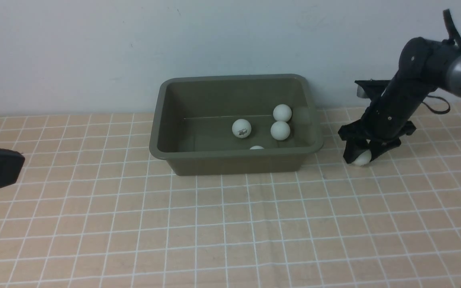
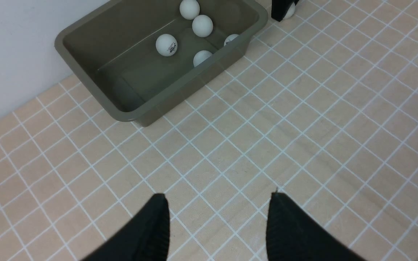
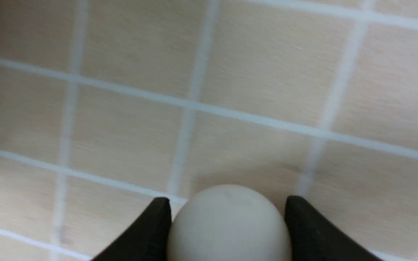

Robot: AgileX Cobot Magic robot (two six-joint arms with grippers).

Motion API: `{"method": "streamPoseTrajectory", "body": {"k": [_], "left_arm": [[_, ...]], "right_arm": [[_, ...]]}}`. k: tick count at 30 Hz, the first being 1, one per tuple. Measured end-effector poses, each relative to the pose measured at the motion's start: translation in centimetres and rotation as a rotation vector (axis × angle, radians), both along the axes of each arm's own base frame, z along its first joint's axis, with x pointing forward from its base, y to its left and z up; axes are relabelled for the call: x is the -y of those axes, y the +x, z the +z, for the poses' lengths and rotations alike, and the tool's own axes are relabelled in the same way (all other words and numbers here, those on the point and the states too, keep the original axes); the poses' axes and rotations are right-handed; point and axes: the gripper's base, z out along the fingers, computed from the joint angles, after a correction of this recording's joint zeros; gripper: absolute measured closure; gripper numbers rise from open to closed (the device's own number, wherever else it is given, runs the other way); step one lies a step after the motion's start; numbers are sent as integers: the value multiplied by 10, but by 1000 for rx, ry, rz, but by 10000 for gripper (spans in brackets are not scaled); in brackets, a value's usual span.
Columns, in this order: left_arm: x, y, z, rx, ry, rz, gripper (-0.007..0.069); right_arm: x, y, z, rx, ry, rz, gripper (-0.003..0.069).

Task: Put the table tennis balls into the box on the light coffee tablecloth.
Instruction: 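Reach for and grasp a ping pong ball on the table, then release the ping pong ball into the bin and lift the gripper away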

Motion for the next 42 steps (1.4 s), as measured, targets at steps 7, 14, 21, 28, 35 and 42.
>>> {"method": "streamPoseTrajectory", "body": {"k": [7,14,21,28,35,42], "left_arm": [[0,0,0,0,0,0,327],[0,0,0,0,0,0,327],[1,0,0,-1,-9,-4,327],[3,-1,1,-4,-36,-18,327],[4,-2,2,-5,-52,-28,327],[5,-2,2,-5,-56,-31,327]], "right_arm": [[-6,16,81,223,84,-42,298],[-69,3,154,374,434,80,298],[-150,-15,121,301,372,298,298],[-158,-8,79,210,316,263,298],[-158,-7,74,195,317,243,215],[-156,-6,76,197,321,238,134]]}}
